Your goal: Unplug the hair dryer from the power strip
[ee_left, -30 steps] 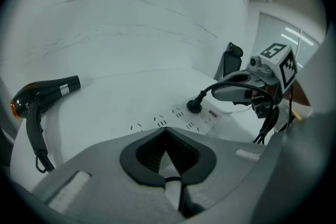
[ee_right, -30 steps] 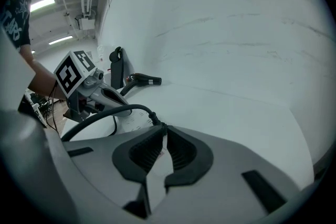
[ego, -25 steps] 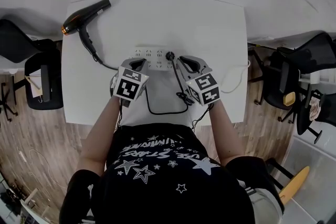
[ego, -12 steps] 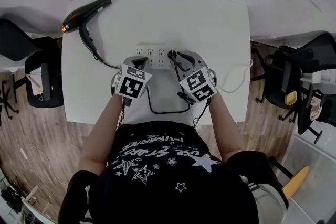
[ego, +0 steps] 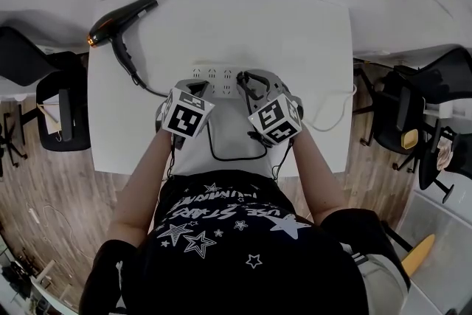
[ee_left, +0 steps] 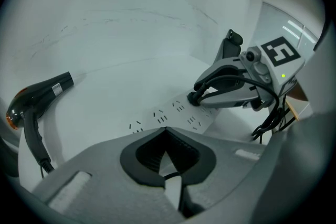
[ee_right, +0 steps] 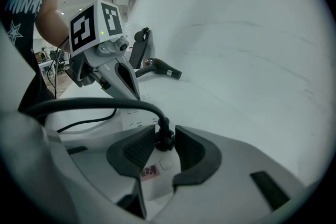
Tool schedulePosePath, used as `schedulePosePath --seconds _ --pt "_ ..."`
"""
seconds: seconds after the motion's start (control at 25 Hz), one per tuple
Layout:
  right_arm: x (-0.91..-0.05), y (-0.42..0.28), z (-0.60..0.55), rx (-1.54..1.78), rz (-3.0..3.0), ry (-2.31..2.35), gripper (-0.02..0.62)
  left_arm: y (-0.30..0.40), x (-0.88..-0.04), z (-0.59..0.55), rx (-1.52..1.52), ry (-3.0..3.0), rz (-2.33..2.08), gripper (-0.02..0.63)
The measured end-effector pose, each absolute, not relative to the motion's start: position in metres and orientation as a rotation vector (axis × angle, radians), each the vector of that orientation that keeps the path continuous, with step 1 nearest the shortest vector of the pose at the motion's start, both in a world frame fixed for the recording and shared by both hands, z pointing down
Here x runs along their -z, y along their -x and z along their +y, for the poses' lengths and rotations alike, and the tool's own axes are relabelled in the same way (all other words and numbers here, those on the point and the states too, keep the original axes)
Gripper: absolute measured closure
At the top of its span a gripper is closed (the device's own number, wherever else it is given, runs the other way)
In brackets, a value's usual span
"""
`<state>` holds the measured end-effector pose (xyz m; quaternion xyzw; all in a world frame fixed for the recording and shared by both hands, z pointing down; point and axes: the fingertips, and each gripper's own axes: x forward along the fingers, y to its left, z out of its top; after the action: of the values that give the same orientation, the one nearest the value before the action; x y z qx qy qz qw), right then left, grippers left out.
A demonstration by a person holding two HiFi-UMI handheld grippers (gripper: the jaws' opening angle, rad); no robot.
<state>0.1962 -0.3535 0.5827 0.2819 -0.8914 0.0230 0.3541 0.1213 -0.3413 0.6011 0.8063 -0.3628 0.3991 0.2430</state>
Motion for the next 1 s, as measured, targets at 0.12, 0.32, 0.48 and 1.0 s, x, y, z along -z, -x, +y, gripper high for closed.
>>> schedulePosePath --seconds 0.12,0.32,0.48,1.0 --pt "-0.582 -0.193 -0.356 -0.04 -2.29 -0.723 0.496 -0.122 -0.6 -0.341 -1.106 -2.198 -0.986 0.598" --pt "-0.585 -0.192 -0.356 -0.122 -2.298 -0.729 0.515 -0.121 -0.601 -0.34 -1.109 -2.189 -0.993 0.598" --pt "-0.587 -0.194 -0.361 -0.328 -2.361 -0.761 0.515 -0.121 -0.601 -0.344 -1.081 -2.195 -0.997 0.598" --pt "-0.585 -0.195 -0.361 -0.326 -2.339 -0.799 0.523 -0.121 -0.601 -0.34 -1.167 -2.151 -1.032 0.598"
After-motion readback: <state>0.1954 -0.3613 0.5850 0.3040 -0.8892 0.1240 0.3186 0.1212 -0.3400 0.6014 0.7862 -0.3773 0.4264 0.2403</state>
